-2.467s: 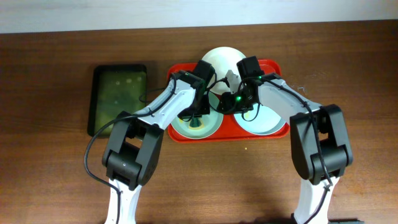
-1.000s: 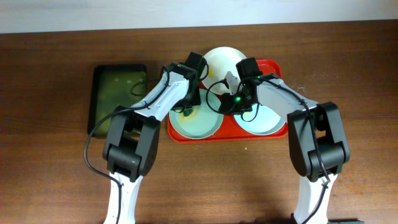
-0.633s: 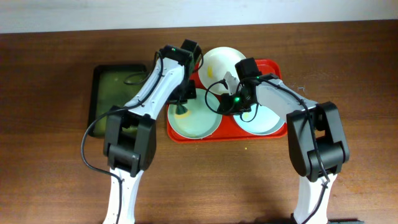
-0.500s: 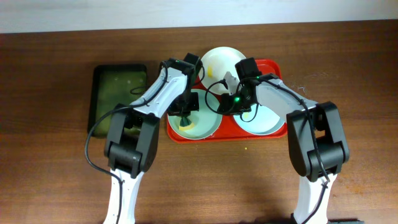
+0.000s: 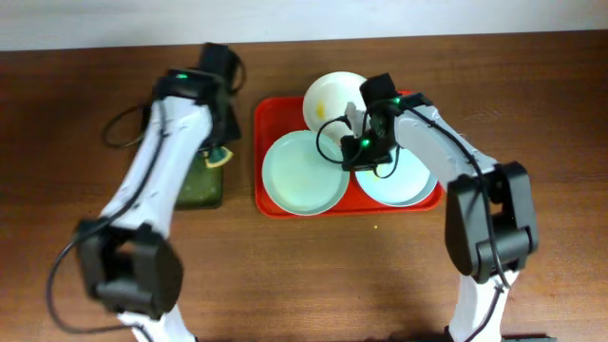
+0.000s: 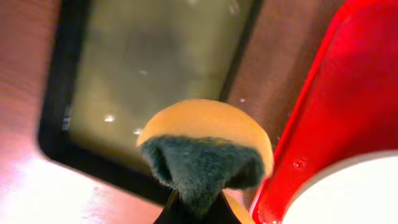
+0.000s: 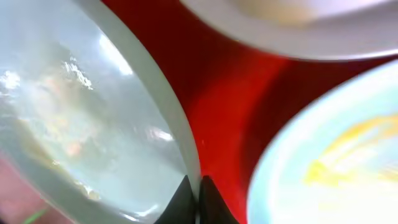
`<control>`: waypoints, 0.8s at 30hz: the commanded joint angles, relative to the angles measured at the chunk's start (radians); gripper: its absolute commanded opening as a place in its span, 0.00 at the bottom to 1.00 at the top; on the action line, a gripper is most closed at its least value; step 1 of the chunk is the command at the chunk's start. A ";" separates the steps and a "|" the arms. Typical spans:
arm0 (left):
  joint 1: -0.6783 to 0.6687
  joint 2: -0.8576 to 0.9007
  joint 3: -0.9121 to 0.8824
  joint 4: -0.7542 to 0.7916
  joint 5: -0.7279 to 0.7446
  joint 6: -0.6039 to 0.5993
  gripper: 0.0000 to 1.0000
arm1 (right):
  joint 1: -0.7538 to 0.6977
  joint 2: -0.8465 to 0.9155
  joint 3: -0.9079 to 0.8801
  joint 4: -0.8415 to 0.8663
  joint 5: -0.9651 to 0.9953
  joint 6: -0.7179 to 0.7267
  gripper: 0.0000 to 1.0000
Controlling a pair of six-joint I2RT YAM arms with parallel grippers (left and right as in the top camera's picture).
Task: Clean dirty plates on tray and stack at the side
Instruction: 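Lift the right blue plate and place it right of the red tray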
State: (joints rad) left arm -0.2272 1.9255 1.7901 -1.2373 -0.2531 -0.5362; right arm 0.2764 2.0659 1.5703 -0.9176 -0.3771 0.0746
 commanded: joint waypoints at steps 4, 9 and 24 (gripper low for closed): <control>0.129 -0.136 -0.004 -0.149 0.018 0.014 0.00 | 0.207 -0.178 0.187 -0.111 0.683 -0.015 0.04; 0.165 -0.136 -0.006 -0.164 0.018 0.014 0.00 | 0.459 -0.186 0.231 -0.115 1.497 -0.019 0.04; 0.165 -0.136 -0.007 -0.170 0.017 0.014 0.00 | 0.207 -0.187 0.171 -0.068 0.684 0.125 0.04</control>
State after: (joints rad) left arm -0.0689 1.7992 1.7893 -1.4063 -0.2329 -0.5354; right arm 0.5880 1.9148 1.7439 -0.9897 0.6361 0.0788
